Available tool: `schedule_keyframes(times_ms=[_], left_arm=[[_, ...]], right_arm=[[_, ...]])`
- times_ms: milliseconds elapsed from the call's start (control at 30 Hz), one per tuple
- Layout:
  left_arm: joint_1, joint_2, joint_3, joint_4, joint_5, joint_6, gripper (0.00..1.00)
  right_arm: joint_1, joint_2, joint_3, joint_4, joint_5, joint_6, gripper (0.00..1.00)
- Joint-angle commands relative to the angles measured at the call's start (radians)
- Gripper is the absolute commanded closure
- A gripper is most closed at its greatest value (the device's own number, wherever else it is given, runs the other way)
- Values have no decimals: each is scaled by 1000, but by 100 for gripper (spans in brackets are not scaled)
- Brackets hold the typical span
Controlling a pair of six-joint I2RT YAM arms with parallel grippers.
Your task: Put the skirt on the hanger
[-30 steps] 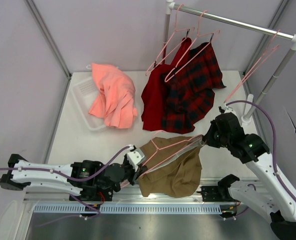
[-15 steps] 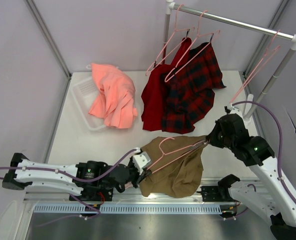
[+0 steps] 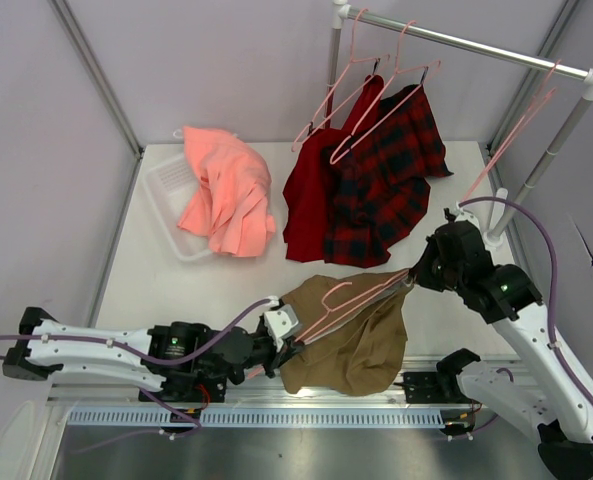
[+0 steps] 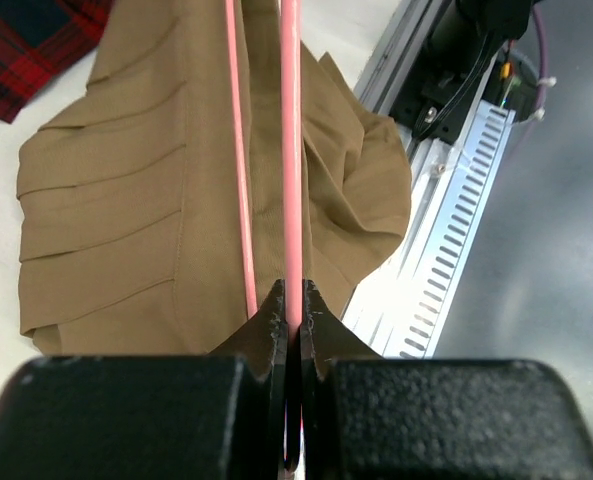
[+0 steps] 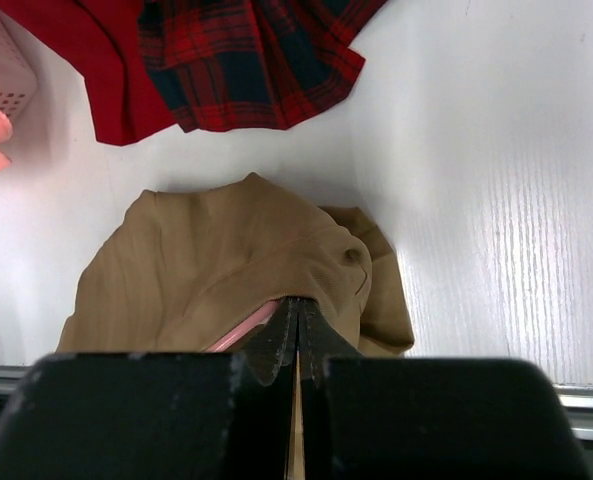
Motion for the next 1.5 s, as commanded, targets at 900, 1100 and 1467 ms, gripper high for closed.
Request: schedule_keyframes(times_ms=[900, 1100, 1467], left_arm=[[-25, 83, 21, 115, 17, 87, 100], [-23, 83, 29, 127, -149, 47, 100], [-25, 51, 13, 261, -94, 141, 100]], right_arm=[[-65, 106, 109, 101, -297, -185, 100], [-63, 103, 119, 37, -337, -173, 100], [-62, 80, 78, 78, -455, -147, 100]])
